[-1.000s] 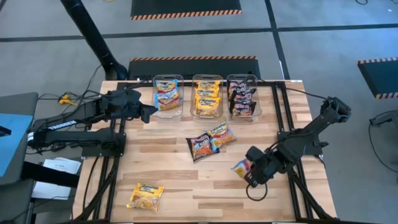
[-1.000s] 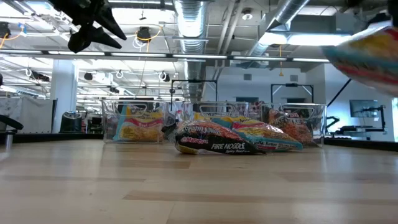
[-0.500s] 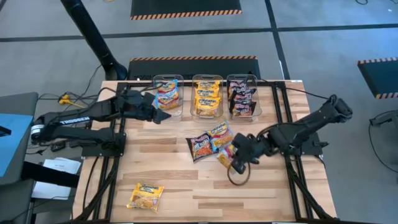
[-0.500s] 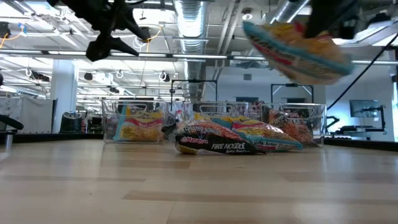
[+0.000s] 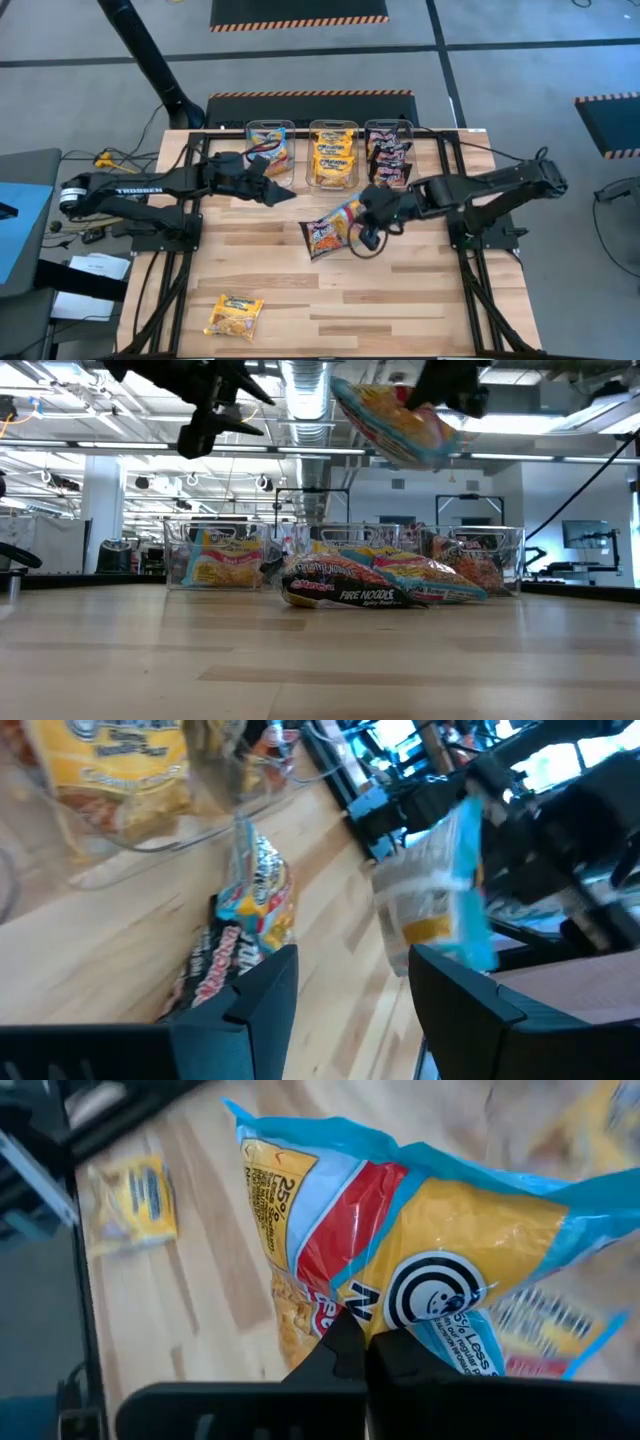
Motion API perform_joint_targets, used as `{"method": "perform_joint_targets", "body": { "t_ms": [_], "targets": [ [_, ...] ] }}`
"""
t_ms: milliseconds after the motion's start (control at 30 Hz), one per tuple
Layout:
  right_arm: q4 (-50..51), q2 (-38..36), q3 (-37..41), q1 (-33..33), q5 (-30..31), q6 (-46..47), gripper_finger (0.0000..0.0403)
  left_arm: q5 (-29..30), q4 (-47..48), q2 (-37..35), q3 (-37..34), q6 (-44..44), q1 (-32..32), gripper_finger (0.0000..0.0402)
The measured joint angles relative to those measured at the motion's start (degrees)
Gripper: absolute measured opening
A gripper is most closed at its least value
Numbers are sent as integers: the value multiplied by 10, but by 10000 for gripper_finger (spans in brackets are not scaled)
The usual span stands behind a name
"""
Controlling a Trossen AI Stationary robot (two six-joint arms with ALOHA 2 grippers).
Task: Sort Maruchan noodles
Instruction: Put the blue noodle pack into the left transparent bin
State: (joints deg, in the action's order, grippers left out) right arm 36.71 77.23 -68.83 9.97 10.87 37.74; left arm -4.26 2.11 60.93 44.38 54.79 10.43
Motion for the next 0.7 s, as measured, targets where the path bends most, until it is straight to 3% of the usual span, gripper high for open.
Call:
{"method": "perform_joint_targets", "body": {
  "t_ms": [367,700],
  "targets": [
    [2,0,-94,-81,28,-115,1,5,-63,21,0,-21,-3,178],
    [1,0,-108,-146,27,-136,1,2,-90,20,0,-60,1,178]
  ]
}}
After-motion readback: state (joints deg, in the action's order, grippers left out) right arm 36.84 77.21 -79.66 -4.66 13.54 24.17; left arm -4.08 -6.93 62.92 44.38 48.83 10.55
